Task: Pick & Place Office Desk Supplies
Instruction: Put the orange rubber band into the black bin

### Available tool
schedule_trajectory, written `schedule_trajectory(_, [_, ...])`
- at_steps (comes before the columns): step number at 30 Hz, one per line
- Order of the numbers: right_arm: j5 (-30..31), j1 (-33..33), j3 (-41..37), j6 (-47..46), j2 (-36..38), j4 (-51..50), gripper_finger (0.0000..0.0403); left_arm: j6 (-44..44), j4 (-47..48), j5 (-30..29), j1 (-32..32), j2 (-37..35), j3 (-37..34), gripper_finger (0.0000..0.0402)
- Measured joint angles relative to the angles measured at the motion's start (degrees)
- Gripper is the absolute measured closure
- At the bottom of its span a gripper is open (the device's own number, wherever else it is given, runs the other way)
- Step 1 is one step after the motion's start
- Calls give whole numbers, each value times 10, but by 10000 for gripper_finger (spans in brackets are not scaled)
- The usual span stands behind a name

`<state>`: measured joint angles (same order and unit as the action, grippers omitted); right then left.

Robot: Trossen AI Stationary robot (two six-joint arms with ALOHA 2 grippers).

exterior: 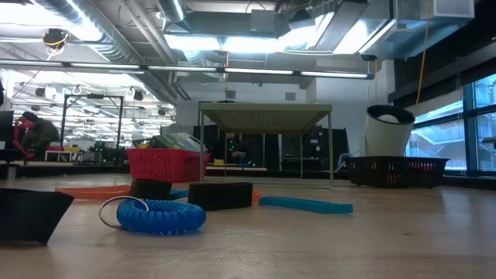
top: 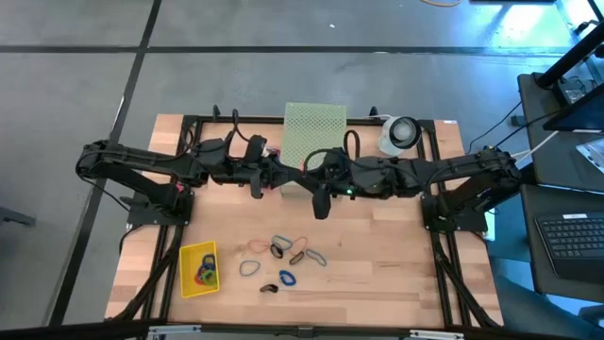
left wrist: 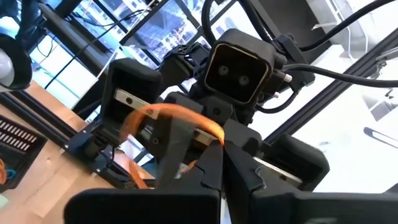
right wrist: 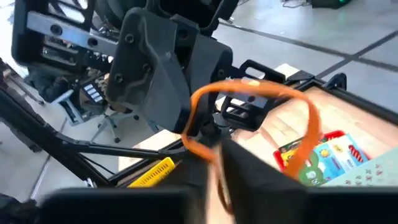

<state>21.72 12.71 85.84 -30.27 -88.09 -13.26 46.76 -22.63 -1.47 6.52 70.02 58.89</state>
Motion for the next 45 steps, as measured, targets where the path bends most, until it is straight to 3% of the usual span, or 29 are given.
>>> schedule_trajectory(4, [-1,-1,0,5,0,0,396,1,1,12,0,0,0,395])
schedule_trajectory(11, [-7,-6,0,11,20,-7,400,6,1,25,-9,0,0,368])
schedule_trajectory(15, [-6,-10,0,11,43,-17,401,4,-15,31,-17,0,0,339])
schedule_trajectory(20, [7,-10,0,9,76,-49,401,4,-121,74,-32,0,1,288])
schedule_trajectory(24, [18,-10,0,4,111,-107,402,14,-108,121,-44,0,1,258])
schedule_trajectory(28, [54,-12,0,-26,150,-245,402,6,-38,162,-42,-1,1,254])
schedule_trajectory(37, [66,-29,-16,-174,203,-608,403,-156,160,161,5,1,0,291])
schedule_trajectory(45, [11,-30,-202,-244,240,-572,403,-168,310,140,9,1,0,299])
